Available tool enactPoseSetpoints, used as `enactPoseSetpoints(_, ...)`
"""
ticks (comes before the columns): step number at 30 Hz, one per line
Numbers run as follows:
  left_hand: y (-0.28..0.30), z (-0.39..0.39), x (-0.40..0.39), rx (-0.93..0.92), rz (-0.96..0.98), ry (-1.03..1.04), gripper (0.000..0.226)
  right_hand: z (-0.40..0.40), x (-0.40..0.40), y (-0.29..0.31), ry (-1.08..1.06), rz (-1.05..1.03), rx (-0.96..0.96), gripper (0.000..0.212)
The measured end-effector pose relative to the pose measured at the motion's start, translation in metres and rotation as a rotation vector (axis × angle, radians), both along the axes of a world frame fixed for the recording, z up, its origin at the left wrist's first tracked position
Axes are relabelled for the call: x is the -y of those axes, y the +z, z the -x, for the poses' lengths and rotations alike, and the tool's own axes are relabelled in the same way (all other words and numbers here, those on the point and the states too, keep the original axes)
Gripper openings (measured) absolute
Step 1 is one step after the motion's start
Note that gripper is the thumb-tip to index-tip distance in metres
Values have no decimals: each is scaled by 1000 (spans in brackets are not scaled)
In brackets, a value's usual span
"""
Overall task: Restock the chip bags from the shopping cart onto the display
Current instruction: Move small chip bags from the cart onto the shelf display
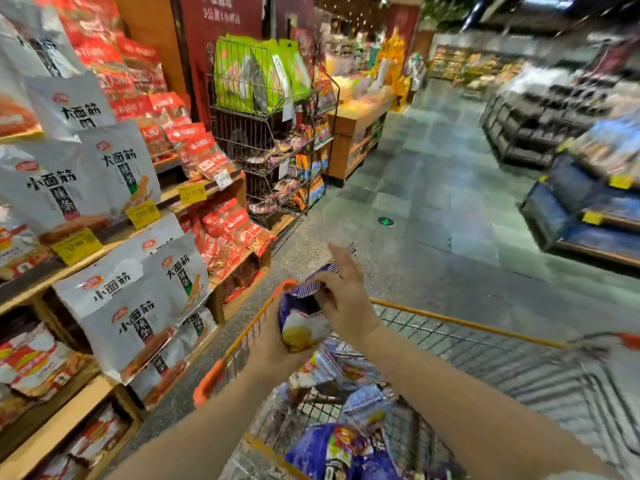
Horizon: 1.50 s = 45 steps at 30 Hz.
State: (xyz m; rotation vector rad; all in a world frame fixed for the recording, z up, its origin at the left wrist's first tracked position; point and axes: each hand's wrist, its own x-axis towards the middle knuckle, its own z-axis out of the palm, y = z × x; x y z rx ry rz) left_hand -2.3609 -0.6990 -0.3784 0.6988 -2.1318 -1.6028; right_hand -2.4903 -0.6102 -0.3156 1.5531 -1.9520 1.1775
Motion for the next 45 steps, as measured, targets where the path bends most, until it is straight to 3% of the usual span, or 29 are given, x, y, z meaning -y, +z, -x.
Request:
enactPoseSetpoints(4, 58, 2, -27, -168, -104, -46, 80, -7, -34, 39, -96, -17, 224, 57)
enactPoseSetpoints(6, 82, -5, -39, -179, -42, -5, 81, -13, -56, 50, -127, -57, 309, 71)
enactPoseSetpoints(10, 112, -22, -48, -257, -83, -73, 84, -28, -95, 52, -110, -266, 549, 80)
enactPoseSetpoints(14, 151, -45, -61, -234, -104, -121, 71, -51, -118, 67, 132, -101, 767, 81)
enactPoseSetpoints(17, 179, -58, -66, -226, -125, -152, 73, -75, -124, 89, 212, -6, 763, 79)
enactPoseSetpoints(20, 208, -73, -72, -284, -117, -137, 103, -100, -132, 117, 198, 54, 702, 81)
enactPoseSetpoints(22, 226, -82, -81, -325, -34, -126, 111, -112, -140, 134, 173, 89, 704, 80)
enactPoseSetpoints(25, 241, -95, -95, -398, 202, -140, 99, -128, -153, 150, 176, 139, 723, 76)
enactPoseSetpoints(28, 243, -108, -99, -343, 395, -195, 81, -148, -161, 158, 146, 130, 717, 75)
enactPoseSetpoints(32, 236, -146, -91, -267, 466, -206, 89, -191, -163, 164, 146, 85, 697, 74)
enactPoseSetpoints(38, 235, -266, -84, -236, 531, -76, 96, -298, -147, 163, 252, 74, 706, 71)
enactPoseSetpoints(45, 234, -478, -76, -112, 580, 154, 92, -472, -100, 144, 481, -18, 794, 68)
